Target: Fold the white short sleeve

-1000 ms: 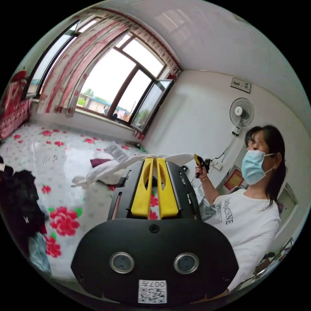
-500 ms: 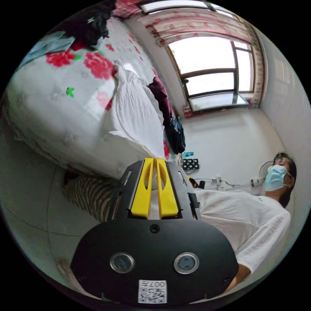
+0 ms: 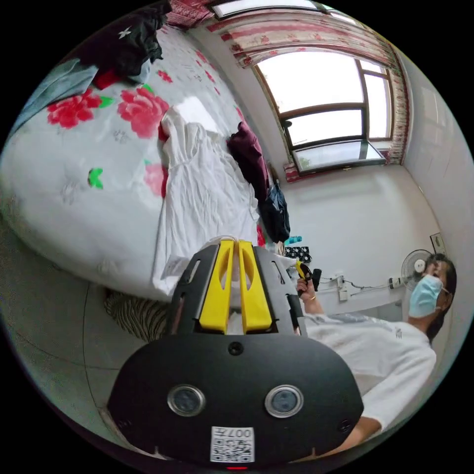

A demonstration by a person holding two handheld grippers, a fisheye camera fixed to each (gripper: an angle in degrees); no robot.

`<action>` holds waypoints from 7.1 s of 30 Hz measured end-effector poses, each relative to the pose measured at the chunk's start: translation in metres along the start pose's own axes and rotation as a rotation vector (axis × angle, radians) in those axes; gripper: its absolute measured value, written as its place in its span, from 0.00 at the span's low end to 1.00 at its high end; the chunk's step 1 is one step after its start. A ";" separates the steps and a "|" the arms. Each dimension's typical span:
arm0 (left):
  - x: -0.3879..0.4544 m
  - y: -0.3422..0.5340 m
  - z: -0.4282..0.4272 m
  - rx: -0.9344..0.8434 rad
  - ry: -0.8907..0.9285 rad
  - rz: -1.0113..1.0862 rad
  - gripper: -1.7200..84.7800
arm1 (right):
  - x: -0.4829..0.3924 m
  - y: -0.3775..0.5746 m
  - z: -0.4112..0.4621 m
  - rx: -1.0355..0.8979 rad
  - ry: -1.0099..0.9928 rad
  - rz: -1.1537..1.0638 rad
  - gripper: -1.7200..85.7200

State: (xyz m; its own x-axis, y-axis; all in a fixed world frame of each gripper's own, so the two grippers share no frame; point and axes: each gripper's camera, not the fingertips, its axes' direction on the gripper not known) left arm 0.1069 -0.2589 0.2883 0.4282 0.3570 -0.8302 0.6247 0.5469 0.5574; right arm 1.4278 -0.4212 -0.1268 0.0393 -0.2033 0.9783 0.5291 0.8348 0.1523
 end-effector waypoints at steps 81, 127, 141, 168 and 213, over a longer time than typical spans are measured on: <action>-0.160 0.100 -0.060 -0.021 -0.436 -0.125 0.08 | 0.212 0.250 0.275 -0.366 0.667 -0.235 0.07; -0.071 0.055 0.152 -0.254 -0.444 0.688 0.01 | 0.141 0.182 0.656 -0.555 0.265 -0.691 0.02; -0.076 0.072 0.269 -0.512 -0.530 0.809 0.05 | 0.205 0.164 0.592 -0.424 0.263 -0.429 0.09; -0.148 -0.264 0.399 -0.321 -0.755 0.500 0.11 | 0.343 -0.007 0.381 -0.215 0.623 -0.223 0.10; -0.275 -0.451 0.435 -0.339 -0.946 0.292 0.09 | 0.369 -0.011 0.253 -0.101 0.558 -0.186 0.06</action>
State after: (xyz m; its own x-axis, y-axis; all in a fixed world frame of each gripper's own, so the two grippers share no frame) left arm -0.0082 -0.9335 0.2701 0.9607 -0.1485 -0.2347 0.2611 0.7707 0.5812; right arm 1.2222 -0.3758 0.2681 0.3635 -0.6025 0.7105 0.6470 0.7120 0.2728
